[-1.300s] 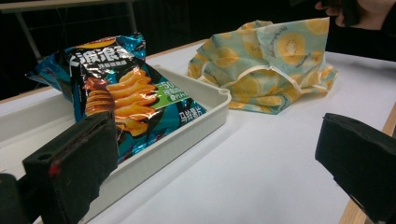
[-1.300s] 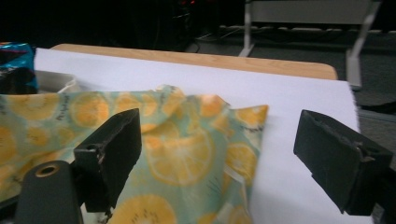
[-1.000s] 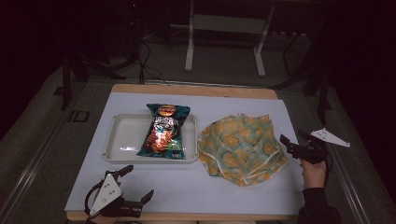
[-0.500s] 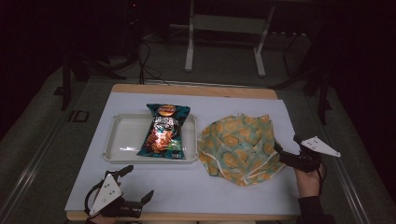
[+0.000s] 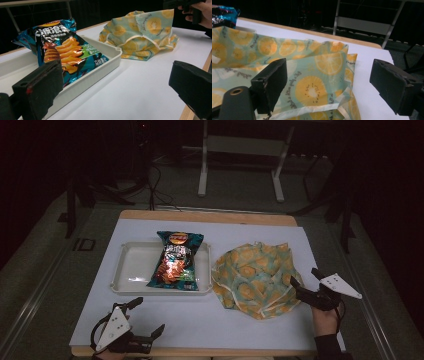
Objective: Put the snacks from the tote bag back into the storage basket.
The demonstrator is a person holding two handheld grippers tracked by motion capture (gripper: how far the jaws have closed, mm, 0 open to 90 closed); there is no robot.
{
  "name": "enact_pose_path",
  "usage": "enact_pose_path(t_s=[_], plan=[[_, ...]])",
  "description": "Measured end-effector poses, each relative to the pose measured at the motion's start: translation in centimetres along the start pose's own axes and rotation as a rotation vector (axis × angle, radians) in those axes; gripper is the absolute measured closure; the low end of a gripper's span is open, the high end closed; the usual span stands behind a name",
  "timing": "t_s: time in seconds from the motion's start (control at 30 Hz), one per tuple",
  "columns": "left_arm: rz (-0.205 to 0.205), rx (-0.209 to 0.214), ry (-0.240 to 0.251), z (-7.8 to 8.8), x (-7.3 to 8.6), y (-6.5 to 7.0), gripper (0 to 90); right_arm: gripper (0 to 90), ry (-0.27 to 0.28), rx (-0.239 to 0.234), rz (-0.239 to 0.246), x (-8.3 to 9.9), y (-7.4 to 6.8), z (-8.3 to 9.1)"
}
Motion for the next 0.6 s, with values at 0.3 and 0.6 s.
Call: enact_pose_path(t_s=[0.3,0.6], plan=[[-0.007,0.009,-0.008,0.1,0.0,0.1,0.1,14.1,0.011,0.002,0.053,0.4,-0.9,0.0],[-0.006,0.011,-0.013,0.0,0.1,0.1,0.1,14.2,-0.007,0.008,0.074,0.8,-1.1,-0.1]])
Point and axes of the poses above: each handheld gripper's, and its own axes: z roughly backward along the jaws, x roughly out of its underside, y roughly to its right, the point moved 4 cm from there along -z, roughly forward along the jaws, and after that the axes turned 14 degrees about x, right-handed, at the moved point
